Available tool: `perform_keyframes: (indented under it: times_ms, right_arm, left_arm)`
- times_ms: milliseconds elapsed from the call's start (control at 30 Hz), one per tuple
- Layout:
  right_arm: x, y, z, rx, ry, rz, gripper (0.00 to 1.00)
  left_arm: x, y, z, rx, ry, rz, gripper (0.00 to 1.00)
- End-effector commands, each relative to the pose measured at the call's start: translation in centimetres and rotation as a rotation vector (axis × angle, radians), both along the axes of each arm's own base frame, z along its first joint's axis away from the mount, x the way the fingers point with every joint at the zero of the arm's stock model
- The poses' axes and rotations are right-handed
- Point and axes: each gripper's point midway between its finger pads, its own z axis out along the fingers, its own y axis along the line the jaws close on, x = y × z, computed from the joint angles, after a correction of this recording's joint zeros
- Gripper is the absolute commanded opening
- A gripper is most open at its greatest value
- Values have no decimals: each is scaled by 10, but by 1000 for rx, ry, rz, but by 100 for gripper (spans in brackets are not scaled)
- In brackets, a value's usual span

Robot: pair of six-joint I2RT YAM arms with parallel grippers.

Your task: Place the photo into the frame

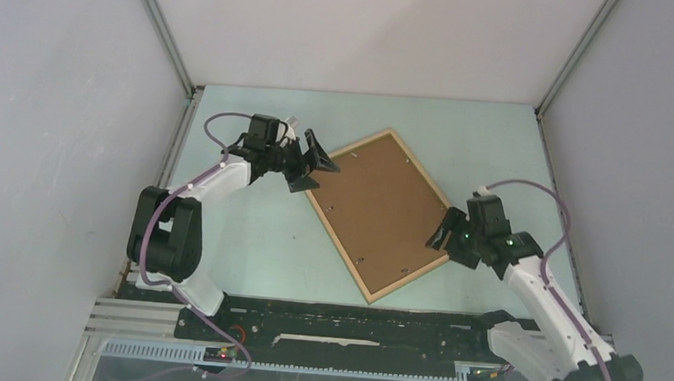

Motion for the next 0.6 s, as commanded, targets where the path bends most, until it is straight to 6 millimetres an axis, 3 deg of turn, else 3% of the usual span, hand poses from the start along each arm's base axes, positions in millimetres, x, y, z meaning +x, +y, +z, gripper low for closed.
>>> perform_keyframes:
  times_ms: [0,67,233,567]
  right_arm:
    - [-18,6,-9,184,98,-298,71]
    - [-20,-2,-19,188,139,-445,66]
    - [-18,-17,-42,120,194,-590,64]
    - [-11,-15,-67,73,246,-647,56]
  left_arm:
    - [-6,-2,54,-50,-182,-55,100]
    - [-9,-1,68,-55,-229,-63,100]
    - [-16,4,95,-45,-324,-63,100]
    - [-21,2,103,-78,-333,-68,100]
